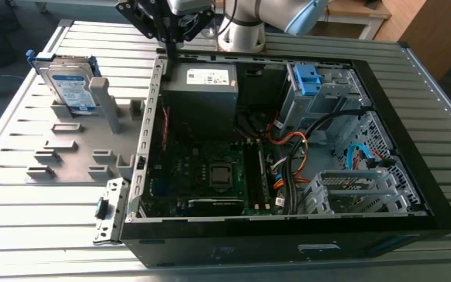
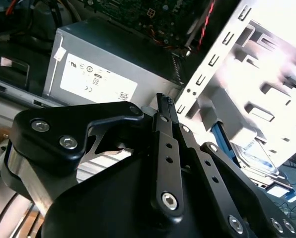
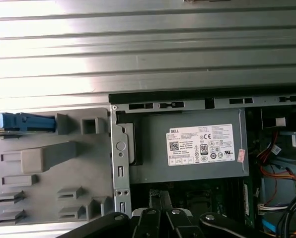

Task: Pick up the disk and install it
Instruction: 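Reach for the disk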

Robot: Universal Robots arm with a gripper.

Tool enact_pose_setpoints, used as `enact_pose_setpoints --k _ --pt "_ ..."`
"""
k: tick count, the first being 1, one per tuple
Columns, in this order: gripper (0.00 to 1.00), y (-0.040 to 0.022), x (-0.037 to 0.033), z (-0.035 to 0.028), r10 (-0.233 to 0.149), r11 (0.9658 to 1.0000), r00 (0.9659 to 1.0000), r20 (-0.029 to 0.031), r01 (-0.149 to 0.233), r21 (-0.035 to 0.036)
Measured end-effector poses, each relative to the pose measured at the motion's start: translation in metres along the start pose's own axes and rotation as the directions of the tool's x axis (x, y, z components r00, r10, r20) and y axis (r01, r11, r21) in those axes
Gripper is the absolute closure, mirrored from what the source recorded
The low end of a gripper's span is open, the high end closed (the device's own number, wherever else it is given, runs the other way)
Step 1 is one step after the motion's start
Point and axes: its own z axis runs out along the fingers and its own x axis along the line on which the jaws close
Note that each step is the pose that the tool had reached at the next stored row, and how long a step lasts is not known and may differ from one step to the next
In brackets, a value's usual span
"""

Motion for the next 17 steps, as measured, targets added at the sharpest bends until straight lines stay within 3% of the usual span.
enact_pose_setpoints --k 17 --pt "0.89 -0.0018 0.0244 -0.0007 0.000 1.0000 1.0000 0.0000 0.000 0.0000"
